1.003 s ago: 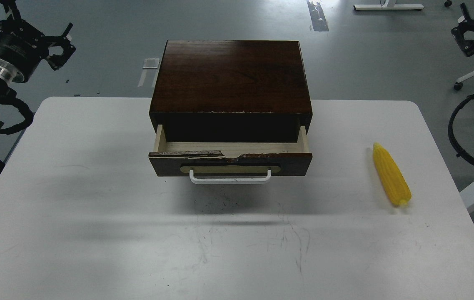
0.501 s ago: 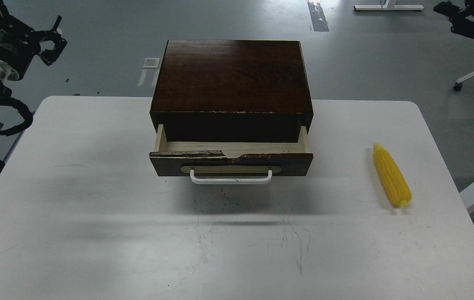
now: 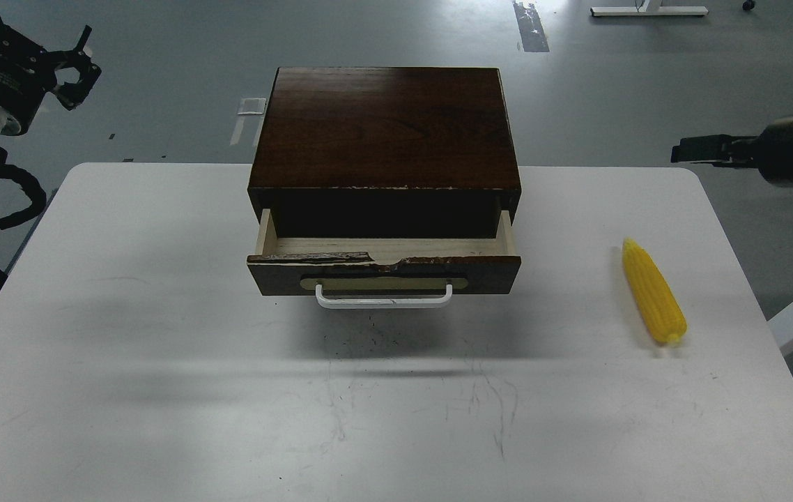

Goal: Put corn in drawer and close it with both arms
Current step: 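Reach the right gripper to the yellow corn cob and grasp it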

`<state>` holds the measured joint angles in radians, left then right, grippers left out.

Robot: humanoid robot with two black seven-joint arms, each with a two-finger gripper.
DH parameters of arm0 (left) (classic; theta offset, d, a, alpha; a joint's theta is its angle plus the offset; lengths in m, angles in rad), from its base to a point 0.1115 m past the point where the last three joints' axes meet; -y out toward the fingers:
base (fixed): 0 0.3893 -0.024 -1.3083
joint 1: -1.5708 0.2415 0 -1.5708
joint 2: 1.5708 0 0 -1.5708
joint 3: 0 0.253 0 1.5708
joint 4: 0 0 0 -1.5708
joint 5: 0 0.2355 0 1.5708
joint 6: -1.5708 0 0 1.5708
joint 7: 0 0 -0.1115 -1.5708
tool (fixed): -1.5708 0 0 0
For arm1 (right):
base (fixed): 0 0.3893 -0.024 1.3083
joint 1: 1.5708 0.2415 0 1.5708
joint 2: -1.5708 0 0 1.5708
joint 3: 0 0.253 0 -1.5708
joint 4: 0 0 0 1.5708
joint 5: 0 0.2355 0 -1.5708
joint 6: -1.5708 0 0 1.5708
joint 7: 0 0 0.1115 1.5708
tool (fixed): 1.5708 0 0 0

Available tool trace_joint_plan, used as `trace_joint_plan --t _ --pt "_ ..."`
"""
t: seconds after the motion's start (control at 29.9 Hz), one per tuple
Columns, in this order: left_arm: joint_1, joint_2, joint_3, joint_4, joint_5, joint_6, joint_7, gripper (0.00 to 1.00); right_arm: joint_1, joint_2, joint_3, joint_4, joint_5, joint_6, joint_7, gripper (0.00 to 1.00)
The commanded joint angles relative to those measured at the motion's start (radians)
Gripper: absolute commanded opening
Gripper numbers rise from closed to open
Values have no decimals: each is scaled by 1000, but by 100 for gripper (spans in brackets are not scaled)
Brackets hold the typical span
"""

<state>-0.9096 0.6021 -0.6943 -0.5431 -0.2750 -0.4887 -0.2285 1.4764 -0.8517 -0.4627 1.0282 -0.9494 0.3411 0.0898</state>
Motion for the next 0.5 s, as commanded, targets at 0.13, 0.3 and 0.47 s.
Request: trace_joint_plan --t 0.13,0.3,0.47 --pt "9 8 1 0 -1 0 0 98 -143 26 -2 -14 -2 -73 7 92" --pt "23 12 1 0 -1 0 0 98 -234 85 -1 -49 -3 -117 10 90" --pt "23 18 -1 0 -1 0 0 98 -257 132 1 -65 -3 -129 10 88"
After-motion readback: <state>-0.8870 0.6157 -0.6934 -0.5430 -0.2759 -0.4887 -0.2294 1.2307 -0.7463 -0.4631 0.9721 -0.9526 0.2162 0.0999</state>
